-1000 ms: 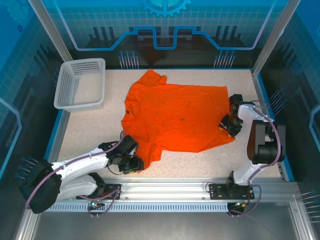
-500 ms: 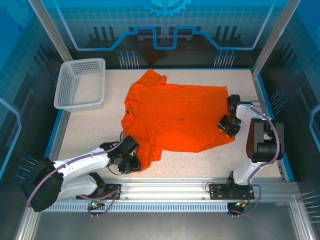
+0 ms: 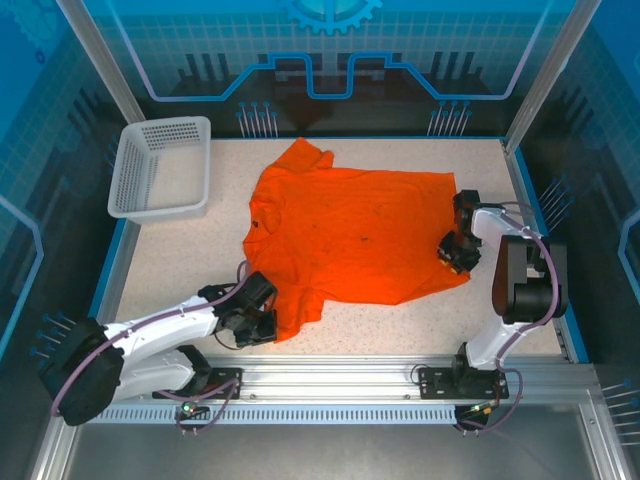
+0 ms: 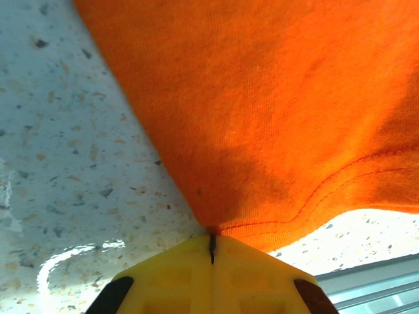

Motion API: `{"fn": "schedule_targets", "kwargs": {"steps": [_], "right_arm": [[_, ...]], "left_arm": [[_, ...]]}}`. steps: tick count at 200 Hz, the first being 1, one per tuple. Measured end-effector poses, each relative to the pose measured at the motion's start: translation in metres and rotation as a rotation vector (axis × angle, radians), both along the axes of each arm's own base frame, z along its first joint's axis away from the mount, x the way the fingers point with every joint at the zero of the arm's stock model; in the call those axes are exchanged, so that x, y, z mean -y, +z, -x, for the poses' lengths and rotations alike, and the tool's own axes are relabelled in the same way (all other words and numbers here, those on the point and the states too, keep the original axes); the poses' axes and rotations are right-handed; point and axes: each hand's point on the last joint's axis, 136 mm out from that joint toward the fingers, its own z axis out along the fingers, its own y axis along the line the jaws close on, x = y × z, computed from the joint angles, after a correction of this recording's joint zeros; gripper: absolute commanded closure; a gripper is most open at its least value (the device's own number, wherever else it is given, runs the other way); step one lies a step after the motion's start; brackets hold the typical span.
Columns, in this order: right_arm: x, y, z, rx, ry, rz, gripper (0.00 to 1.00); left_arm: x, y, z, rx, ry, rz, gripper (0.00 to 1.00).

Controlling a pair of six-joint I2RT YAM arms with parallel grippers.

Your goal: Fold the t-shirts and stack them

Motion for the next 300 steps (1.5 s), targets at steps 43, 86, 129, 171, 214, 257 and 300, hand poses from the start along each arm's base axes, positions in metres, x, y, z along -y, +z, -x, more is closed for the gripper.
{"fn": "schedule_targets", "kwargs": {"steps": [43,86,129,171,214,257,300], "right_arm": [[0.0,-0.001,0.0,-0.003,0.002,0.0,1.0],[0.0,0.007,0.0,0.025,0.003,0.002,1.0],[-0.001,0.026,0.012,0.081,0.01,0.006,1.0],[-0.001,0.024,0.017,0.073,0.014,0.006,1.0],[-0.002,0.023,0.018,0.07,0.014,0.005,1.0],[-0.002,0.022,0.018,0.07,0.014,0.005,1.0],[-0.002,0.02,0.02,0.065,0.015,0.004,1.0]], "left_arm": [[-0.003,0.01,-0.004,0.035,0.007,-0.006,1.0],[-0.004,0.023,-0.011,0.089,0.014,0.002,1.0],[0.001,0.026,-0.006,0.073,0.001,0.037,0.74],[0.014,0.026,0.002,0.018,-0.049,0.099,0.63],[0.015,0.02,0.007,-0.009,-0.065,0.082,0.61],[0.014,0.007,0.018,-0.056,-0.102,0.023,0.6],[0.009,0.001,0.016,-0.055,-0.094,-0.018,0.63]]}}
